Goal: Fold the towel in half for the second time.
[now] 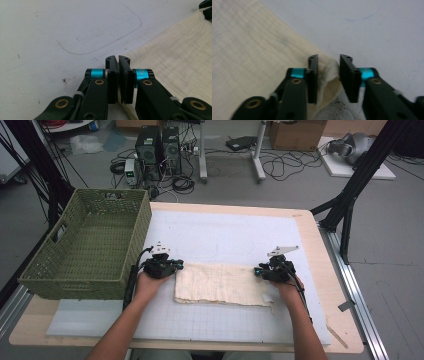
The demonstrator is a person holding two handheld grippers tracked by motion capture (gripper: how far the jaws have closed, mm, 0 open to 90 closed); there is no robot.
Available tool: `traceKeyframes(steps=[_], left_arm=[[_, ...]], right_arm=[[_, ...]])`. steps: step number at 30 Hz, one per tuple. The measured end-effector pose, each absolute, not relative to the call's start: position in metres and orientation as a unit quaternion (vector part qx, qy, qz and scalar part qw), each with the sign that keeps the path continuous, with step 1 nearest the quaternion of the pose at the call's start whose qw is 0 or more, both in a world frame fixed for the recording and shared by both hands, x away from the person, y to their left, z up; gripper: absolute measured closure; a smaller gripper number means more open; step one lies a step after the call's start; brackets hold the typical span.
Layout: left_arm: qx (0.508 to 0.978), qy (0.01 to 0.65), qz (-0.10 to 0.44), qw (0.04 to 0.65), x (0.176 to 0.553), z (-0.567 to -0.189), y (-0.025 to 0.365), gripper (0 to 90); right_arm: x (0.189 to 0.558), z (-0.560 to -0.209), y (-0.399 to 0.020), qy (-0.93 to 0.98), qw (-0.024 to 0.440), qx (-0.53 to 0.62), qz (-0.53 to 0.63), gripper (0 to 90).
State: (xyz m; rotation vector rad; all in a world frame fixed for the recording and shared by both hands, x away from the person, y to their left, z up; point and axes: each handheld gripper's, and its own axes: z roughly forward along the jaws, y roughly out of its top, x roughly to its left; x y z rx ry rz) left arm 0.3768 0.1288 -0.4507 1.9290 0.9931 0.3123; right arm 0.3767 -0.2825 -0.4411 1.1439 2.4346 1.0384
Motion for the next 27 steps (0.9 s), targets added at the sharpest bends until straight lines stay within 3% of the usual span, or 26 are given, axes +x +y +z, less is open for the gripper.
traceKeyframes(steps=[3,13,27], left_arm=[[0.780,0.404,0.135,0.458,0.376,-0.450,0.130,86.1],[0.759,0.386,0.164,0.499,0.366,-0.437,0.136,86.5],[0.762,0.356,0.159,0.517,0.332,-0.427,0.142,86.3]], right_arm=[[0.377,-0.441,-0.282,0.837,0.130,0.393,0.357,85.7],[0.365,-0.429,-0.277,0.817,0.240,0.369,0.373,85.7],[0.330,-0.425,-0.286,0.813,0.253,0.328,0.408,85.4]])
